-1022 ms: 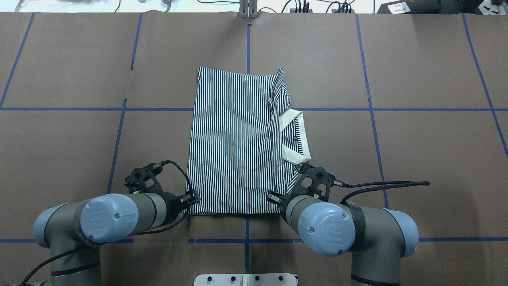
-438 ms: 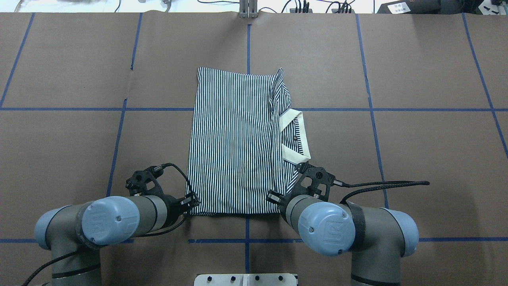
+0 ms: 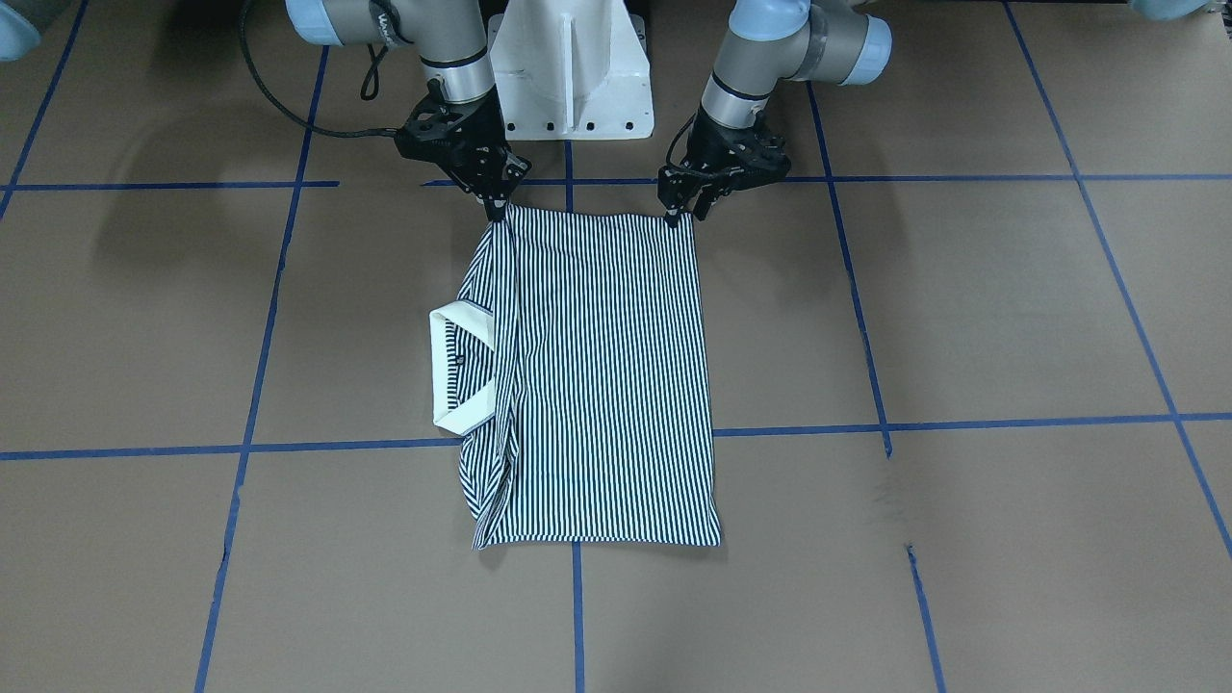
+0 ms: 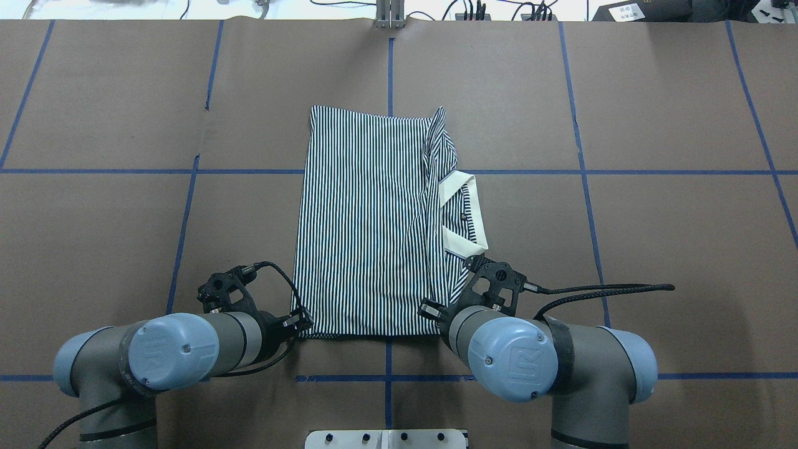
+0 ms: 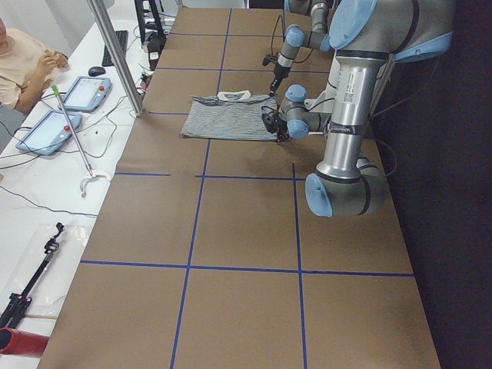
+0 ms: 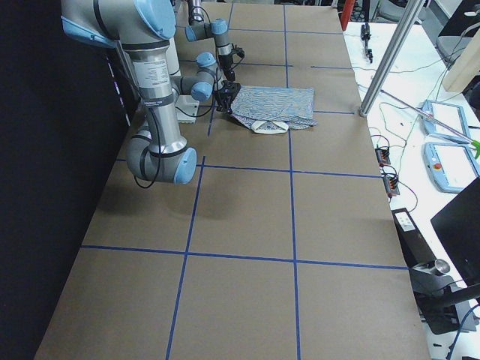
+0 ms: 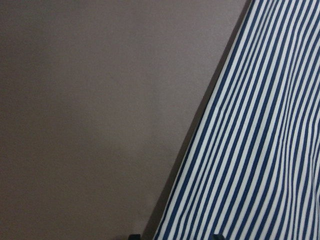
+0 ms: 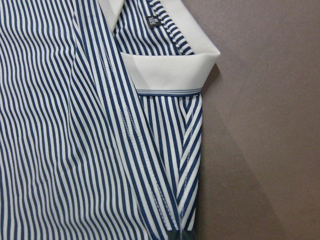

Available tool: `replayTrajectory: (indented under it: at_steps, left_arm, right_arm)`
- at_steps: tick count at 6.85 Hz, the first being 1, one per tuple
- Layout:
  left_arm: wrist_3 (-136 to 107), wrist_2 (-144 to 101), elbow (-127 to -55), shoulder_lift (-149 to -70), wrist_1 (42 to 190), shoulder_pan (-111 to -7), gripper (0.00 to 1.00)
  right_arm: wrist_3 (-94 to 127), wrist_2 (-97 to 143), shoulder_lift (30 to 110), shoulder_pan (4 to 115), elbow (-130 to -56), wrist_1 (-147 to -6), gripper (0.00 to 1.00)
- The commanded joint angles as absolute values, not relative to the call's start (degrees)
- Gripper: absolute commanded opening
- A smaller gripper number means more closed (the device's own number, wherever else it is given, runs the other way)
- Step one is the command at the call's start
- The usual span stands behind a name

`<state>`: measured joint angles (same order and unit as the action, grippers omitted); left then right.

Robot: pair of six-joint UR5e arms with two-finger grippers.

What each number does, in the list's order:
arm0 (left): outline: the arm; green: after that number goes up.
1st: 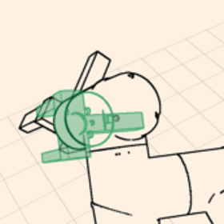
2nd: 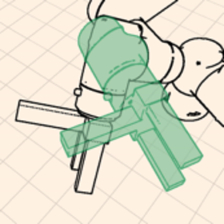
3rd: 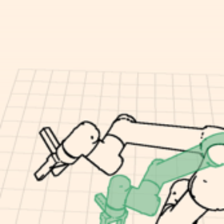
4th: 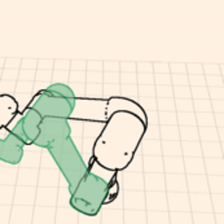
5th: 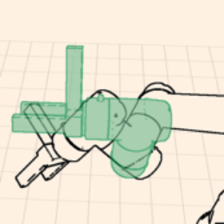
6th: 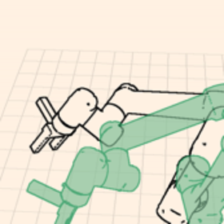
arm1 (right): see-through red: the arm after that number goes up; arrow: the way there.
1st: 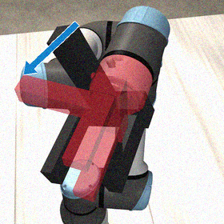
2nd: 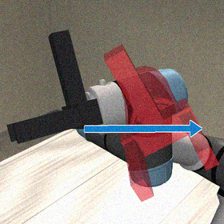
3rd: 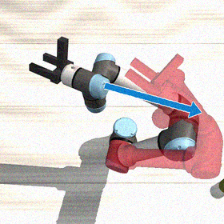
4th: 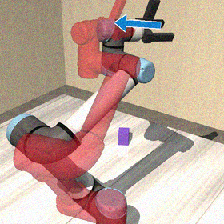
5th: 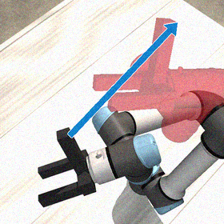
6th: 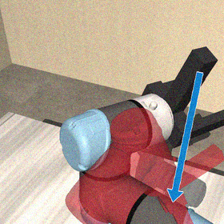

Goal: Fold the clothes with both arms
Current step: 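Lower both grippers to the shirt's edge nearest the robot and grasp it, then lift the near edge with both grippers and fold it away from the robot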

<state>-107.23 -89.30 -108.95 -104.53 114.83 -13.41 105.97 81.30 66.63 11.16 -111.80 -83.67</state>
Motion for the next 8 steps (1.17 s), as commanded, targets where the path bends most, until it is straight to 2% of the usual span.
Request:
replayTrajectory:
  at_steps: [1,2,5,6,7,8]
  left_arm:
    - [-107.23,-89.3,-108.98,-104.24,114.79,-13.27,0.25]
    - [-107.23,-89.3,-108.98,-104.24,114.79,-13.27,0.0]
    - [-107.23,-89.3,-111.0,-104.5,114.87,-13.27,0.0]
    - [-107.4,-89.38,-116.49,-104.59,112.44,-13.18,0.0]
    - [-111.32,-89.38,-123.94,-104.94,104.23,-11.62,0.0]
    - [-112.14,-89.38,-130.8,-105.38,97.8,-10.91,0.0]
  right_arm:
    - [106.0,81.21,66.8,11.16,-111.88,-83.67,0.0]
    - [106.0,81.21,66.8,11.16,-111.88,-83.67,0.0]
    - [105.91,81.3,66.88,11.51,-112.32,-83.67,0.0]
    - [106.17,81.12,69.15,11.51,-115.02,-83.76,0.0]
    - [106.69,81.04,74.56,10.12,-121.66,-83.67,0.0]
    - [106.53,80.6,76.53,10.11,-126.34,-83.76,0.0]
